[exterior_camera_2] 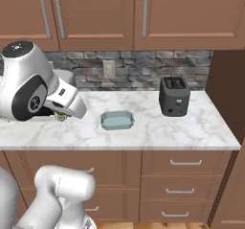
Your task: Take the squash and avocado out of the freezer and place them in the tupperware container on the counter. Then put the tupperware containing the vegetables back in the freezer.
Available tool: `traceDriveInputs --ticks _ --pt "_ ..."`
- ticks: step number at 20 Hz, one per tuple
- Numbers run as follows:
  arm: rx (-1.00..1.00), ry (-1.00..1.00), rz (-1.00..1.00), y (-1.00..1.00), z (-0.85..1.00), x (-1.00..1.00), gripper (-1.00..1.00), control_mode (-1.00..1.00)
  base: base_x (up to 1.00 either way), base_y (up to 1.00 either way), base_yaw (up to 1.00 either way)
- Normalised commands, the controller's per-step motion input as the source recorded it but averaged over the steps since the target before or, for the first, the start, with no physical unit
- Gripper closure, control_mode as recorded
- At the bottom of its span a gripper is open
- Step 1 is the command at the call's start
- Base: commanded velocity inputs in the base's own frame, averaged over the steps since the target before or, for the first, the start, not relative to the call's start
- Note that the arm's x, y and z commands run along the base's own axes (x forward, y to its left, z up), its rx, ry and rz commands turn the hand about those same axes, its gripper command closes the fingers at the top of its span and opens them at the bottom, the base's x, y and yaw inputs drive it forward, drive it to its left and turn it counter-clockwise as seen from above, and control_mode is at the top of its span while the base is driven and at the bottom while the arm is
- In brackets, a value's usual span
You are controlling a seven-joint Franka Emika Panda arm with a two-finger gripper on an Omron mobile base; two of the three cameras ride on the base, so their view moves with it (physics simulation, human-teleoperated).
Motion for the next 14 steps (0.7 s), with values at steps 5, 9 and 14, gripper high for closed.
traceDriveInputs --ticks 5,9,14 --pt "0.0 0.03 0.28 -0.24 -0.49 0.49 1.0 -1.0 0.1 -0.07 0.08" --pt "0.0 0.01 0.24 -0.09 -0.84 0.88 1.0 -1.0 0.0 0.0 0.0" --pt "-0.03 0.0 0.13 0.0 -0.79 1.0 1.0 -1.0 0.0 0.0 0.0"
